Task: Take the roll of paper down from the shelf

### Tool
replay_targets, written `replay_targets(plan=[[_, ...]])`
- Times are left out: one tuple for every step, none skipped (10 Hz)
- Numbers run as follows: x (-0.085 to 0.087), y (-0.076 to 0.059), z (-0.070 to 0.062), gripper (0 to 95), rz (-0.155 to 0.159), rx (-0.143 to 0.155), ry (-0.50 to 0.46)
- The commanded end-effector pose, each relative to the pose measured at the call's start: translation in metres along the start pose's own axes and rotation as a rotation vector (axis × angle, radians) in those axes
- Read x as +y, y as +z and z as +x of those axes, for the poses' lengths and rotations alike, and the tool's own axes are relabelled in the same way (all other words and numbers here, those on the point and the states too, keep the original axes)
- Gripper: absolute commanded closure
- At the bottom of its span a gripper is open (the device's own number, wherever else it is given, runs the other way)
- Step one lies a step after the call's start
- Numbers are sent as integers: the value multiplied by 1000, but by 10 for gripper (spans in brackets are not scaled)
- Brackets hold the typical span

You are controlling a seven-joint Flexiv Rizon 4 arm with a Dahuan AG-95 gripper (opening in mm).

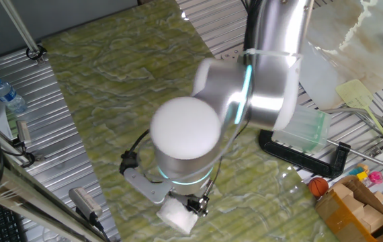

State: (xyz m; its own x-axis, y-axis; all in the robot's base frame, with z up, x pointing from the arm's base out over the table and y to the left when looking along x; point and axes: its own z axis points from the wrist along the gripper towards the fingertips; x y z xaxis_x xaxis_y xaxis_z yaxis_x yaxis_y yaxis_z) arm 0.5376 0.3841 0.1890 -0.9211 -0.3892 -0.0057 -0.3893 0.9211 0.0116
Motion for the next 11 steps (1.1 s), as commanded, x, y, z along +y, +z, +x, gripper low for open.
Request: replay_targets(plan=[[-4,-4,7,950,15,1,3],[-10,-5,12,950,16,-2,-4],[-15,-6,16,950,16,-4,-10],[-25,-8,23,950,16,-2,-20],[-32,-10,26,950,17,-1,-24],[-41,-14,30,950,20,5,-27],[-45,-16,32,950,24,7,-30],[-67,-17,40,950,32,9,-26],[-76,-16,44,950,32,7,-30],[-95,-12,53,950,35,8,-43],[-106,-10,57,950,37,8,-47]])
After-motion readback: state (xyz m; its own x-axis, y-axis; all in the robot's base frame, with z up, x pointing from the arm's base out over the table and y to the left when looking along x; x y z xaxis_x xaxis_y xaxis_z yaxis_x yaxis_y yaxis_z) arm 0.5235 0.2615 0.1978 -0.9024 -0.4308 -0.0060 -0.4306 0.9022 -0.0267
